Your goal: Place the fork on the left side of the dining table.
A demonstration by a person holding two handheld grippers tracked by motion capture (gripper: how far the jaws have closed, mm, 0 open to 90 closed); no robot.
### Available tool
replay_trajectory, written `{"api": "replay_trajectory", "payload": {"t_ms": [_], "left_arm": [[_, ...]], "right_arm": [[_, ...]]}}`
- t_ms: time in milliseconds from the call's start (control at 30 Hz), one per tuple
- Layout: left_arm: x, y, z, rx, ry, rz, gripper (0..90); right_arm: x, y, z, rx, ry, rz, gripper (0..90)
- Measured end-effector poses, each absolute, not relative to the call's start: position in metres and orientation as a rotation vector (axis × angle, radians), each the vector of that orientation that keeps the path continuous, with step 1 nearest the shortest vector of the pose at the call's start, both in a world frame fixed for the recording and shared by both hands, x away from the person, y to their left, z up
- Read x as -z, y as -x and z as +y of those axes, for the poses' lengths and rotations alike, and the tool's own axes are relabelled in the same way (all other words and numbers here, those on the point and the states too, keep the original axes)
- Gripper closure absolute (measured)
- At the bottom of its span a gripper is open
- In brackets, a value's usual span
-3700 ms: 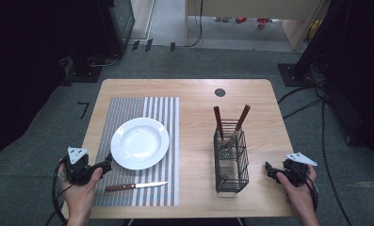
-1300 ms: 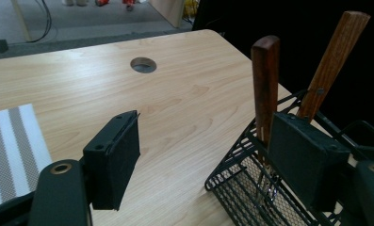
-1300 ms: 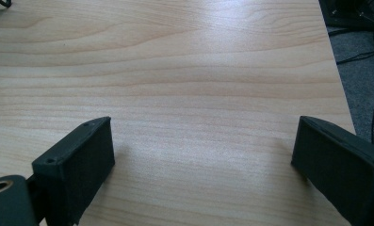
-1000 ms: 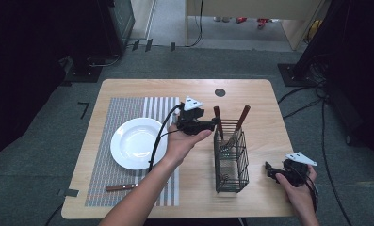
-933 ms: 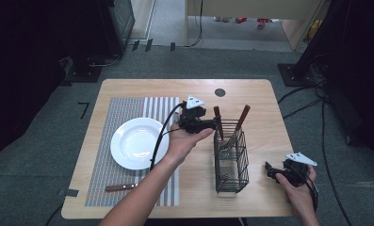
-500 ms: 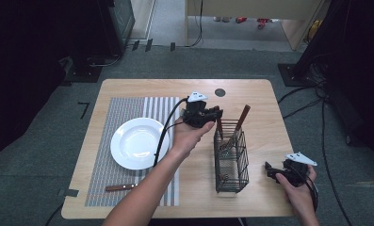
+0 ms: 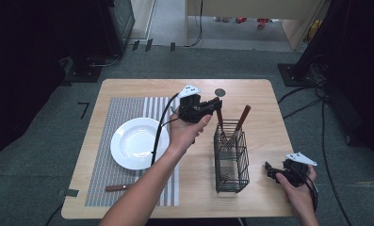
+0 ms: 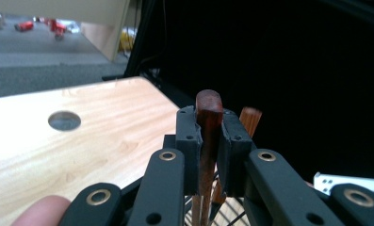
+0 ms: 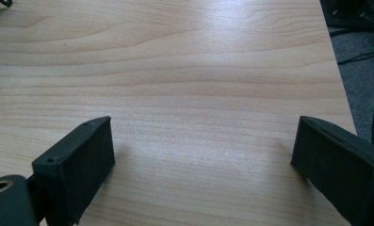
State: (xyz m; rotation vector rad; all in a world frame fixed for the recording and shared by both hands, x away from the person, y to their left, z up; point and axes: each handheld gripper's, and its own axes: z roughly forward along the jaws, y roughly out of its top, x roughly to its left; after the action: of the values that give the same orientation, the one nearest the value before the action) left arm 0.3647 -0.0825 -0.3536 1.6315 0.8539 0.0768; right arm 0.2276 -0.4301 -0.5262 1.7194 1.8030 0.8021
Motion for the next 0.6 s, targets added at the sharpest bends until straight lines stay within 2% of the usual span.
{"api": "replay_trajectory", "payload": {"t_ms": [267, 600], "left_arm": [[0.335, -0.367, -0.056, -0.005, -1.496, 0.897, 82.2], [0.318, -0.365, -0.017, -0.055, -1.416, 0.903, 82.2]], "right_arm": [[0.526, -0.228, -0.43, -0.801, -1.719, 1.803, 5.8], [0.526, -0.228, -0.43, -0.8, -1.719, 1.803, 5.8]]}}
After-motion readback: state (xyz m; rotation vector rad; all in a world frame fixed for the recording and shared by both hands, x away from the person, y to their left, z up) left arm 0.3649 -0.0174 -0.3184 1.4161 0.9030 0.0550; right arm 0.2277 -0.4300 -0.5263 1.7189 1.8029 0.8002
